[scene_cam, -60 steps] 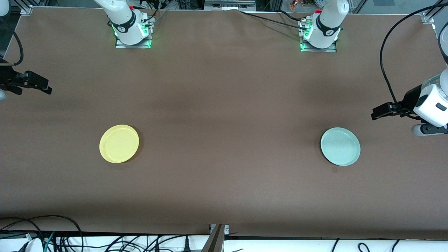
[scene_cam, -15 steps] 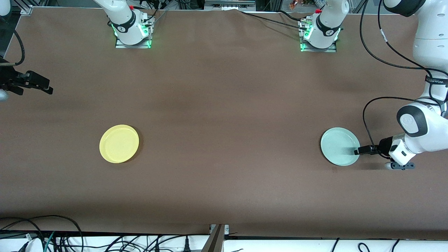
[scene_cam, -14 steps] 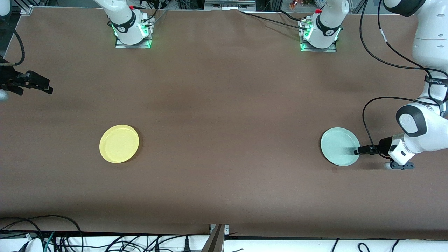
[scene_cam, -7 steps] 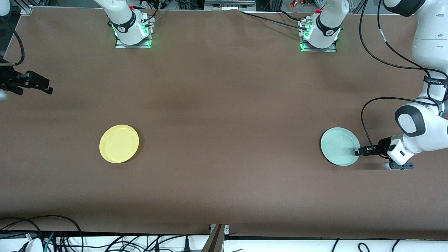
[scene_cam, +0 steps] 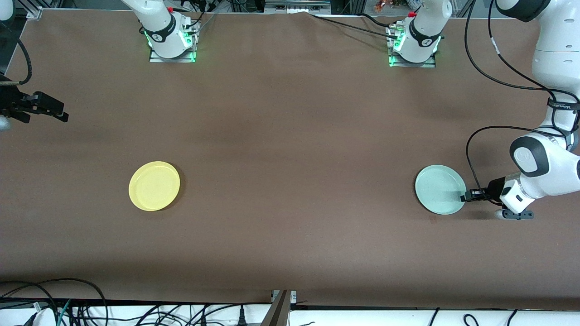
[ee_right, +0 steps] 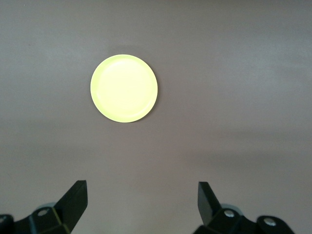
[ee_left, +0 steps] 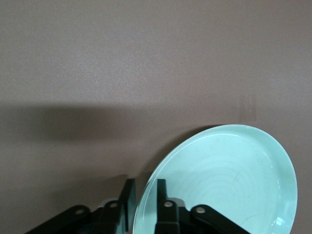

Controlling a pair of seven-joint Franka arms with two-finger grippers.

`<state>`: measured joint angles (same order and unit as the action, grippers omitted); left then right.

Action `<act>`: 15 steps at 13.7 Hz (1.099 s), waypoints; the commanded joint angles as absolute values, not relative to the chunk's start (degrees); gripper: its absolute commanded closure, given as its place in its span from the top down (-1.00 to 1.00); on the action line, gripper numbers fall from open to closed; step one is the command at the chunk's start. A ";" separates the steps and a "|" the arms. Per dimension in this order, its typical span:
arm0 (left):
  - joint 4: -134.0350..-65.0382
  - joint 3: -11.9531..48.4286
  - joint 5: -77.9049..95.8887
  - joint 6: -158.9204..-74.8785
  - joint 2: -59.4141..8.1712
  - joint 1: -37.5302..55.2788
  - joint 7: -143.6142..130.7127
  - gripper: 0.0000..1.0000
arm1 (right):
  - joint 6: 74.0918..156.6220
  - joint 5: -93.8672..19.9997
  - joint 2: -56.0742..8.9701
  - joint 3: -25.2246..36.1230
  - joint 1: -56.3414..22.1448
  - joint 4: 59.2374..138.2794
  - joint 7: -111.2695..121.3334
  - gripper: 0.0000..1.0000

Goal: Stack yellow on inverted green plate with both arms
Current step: 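Close the left gripper on the green plate rim and tilt it up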

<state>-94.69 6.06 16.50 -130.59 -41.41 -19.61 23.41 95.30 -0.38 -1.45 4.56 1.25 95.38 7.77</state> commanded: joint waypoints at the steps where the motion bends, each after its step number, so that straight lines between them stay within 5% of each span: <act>1: -95.45 6.15 18.02 -131.66 -41.13 -19.60 25.49 -0.83 | 95.18 -1.05 -1.32 4.75 1.05 94.75 7.12 1.00; 2: -95.45 6.15 18.02 -131.75 -41.13 -19.60 26.45 -1.00 | 95.01 -1.14 -1.41 4.75 1.05 94.83 7.12 1.00; 15: -93.96 6.15 17.49 -130.61 -38.06 -16.62 26.72 -1.00 | 94.83 -1.41 -1.41 4.83 1.06 94.83 7.12 1.00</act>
